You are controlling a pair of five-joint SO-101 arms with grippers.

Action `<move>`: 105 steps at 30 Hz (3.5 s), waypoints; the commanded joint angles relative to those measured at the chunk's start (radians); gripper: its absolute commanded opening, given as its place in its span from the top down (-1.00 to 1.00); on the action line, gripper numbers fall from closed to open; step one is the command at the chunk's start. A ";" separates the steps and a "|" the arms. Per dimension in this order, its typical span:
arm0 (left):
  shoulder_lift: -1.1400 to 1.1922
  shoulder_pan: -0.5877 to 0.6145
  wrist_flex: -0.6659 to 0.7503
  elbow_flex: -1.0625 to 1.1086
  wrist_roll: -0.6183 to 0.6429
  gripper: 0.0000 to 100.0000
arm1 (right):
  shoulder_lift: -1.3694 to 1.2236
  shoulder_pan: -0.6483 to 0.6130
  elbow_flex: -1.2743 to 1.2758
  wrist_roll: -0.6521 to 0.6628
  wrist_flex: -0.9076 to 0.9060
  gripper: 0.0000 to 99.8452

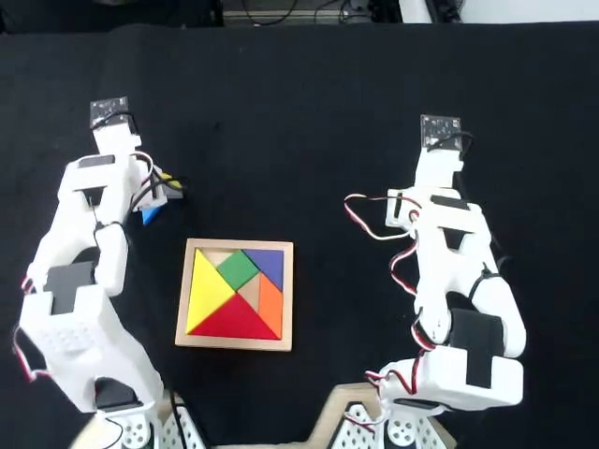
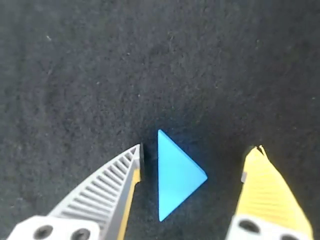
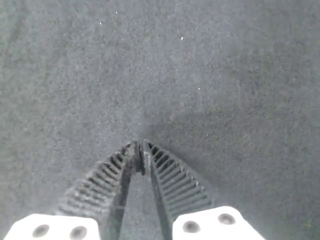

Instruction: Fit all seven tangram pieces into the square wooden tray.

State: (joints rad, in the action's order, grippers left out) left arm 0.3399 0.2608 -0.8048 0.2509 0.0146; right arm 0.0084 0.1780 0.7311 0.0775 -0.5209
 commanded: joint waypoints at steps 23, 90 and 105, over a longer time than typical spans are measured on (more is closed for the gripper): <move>0.129 0.035 -0.281 -0.271 -0.060 0.51 | 0.031 -0.020 -0.035 0.000 0.017 0.98; -0.052 -0.091 -0.669 -0.539 0.135 0.68 | 0.033 -0.066 -0.002 0.043 0.061 0.98; -1.386 0.110 -0.147 0.705 -0.209 0.68 | 0.033 -0.066 -0.001 0.043 0.058 0.98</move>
State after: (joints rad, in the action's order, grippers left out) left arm -0.7495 0.2885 -1.2896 0.3874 -0.1542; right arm 0.0084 0.1258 0.7342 0.1097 -0.4780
